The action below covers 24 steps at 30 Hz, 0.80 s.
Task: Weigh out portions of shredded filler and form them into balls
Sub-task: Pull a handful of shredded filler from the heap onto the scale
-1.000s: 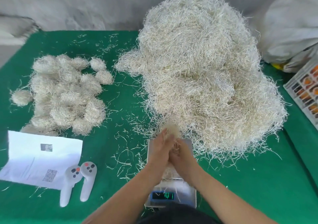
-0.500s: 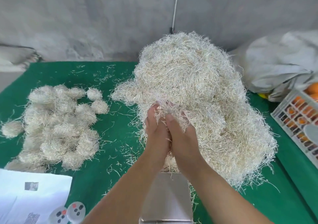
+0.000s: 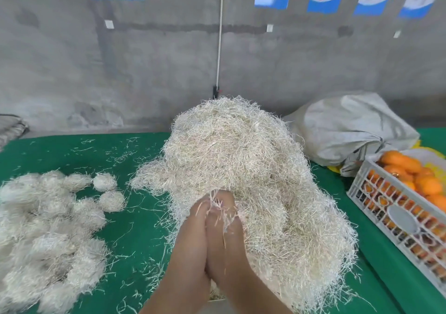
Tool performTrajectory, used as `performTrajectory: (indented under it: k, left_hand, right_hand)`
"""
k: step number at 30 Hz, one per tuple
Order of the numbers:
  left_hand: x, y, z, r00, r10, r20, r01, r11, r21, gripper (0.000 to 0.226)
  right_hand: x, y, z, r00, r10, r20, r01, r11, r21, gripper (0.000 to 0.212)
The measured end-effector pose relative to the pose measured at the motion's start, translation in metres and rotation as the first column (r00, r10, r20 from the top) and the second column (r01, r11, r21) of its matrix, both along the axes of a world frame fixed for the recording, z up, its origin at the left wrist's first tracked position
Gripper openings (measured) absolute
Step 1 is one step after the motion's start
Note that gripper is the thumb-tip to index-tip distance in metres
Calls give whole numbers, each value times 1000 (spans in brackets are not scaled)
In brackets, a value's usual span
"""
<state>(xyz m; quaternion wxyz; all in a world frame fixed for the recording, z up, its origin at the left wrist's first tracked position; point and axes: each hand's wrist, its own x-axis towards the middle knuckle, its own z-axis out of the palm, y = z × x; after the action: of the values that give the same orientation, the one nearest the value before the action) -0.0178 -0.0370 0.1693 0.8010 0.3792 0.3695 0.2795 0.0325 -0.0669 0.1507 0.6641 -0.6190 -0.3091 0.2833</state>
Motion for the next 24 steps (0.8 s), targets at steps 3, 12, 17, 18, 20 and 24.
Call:
performTrajectory:
  k: [3,12,17,18,20,24]
  left_hand:
    - [-2,5,3,998,-46,36,47,999,-23,57]
    - [-1,22,5,972,234,-8,-225,943,248,39]
    - [4,22,7,954,266,-136,-141,803,578,82]
    - [4,23,8,948,259,-184,-78,752,654,82]
    - [6,26,3,950,256,-176,-68,725,685,54]
    - [1,20,8,975,106,-195,19,834,551,39]
  right_hand:
    - [7,2,4,898,-79,432,87,996,1,55]
    - [-5,14,20,959,191,-207,-196,981,-2,39]
    - [12,14,29,934,165,-316,-185,982,-32,40]
    - [11,13,31,931,145,-334,-169,985,-43,37]
    - [9,14,35,930,114,-350,-129,992,-18,22]
    - [9,20,43,960,92,-264,-72,994,83,71]
